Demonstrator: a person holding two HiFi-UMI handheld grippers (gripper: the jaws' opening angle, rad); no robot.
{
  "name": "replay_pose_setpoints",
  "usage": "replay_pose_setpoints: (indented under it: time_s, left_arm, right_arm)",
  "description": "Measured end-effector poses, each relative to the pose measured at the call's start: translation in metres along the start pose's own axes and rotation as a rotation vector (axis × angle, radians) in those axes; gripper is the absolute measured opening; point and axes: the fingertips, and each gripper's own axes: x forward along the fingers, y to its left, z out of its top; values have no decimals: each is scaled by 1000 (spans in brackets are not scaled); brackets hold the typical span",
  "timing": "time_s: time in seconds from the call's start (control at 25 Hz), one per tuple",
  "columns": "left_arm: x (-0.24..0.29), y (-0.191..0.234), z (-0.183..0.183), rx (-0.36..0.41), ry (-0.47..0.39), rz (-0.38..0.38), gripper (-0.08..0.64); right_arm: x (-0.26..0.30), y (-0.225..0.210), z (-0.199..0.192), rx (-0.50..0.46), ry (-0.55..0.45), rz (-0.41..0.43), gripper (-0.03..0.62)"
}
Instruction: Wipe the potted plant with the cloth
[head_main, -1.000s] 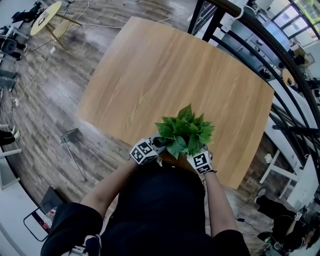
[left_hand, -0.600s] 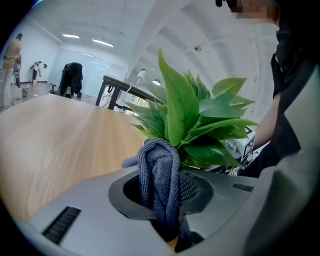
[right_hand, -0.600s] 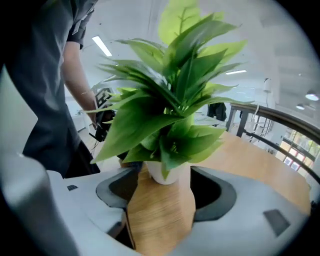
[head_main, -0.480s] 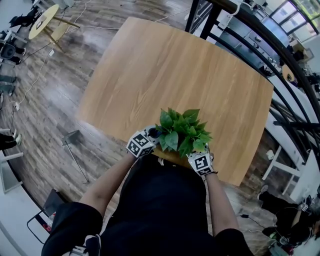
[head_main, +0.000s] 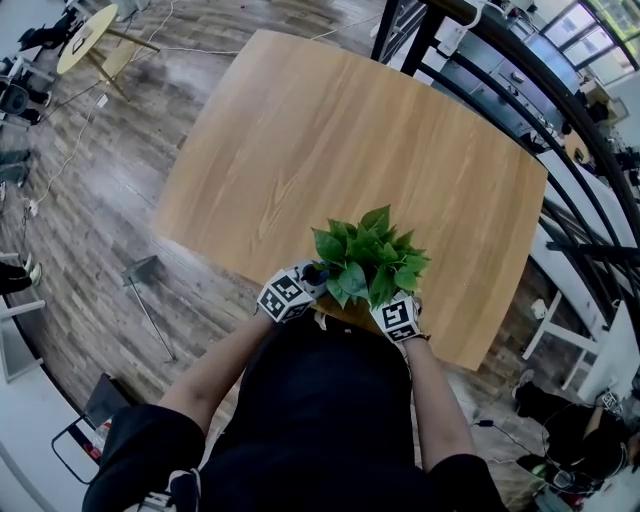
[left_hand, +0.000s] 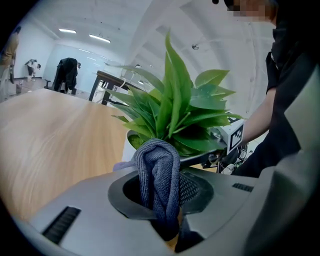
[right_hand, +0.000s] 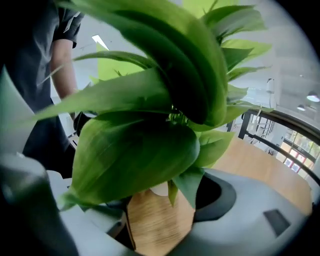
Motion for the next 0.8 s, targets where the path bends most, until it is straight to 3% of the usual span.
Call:
replay_pose_setpoints:
  time_s: [0.24, 0.56, 0.8]
  left_arm:
    - [12, -24, -10, -20, 14, -49, 89]
    - [5, 12, 1, -44, -41, 59, 89]
    - [1, 29, 11, -23, -42, 83, 89]
  right_arm:
    - [1, -1, 2, 5, -2, -2, 311]
    - [0, 16, -1, 3, -10, 18, 311]
    - [-4, 13, -2, 36, -15, -18, 311]
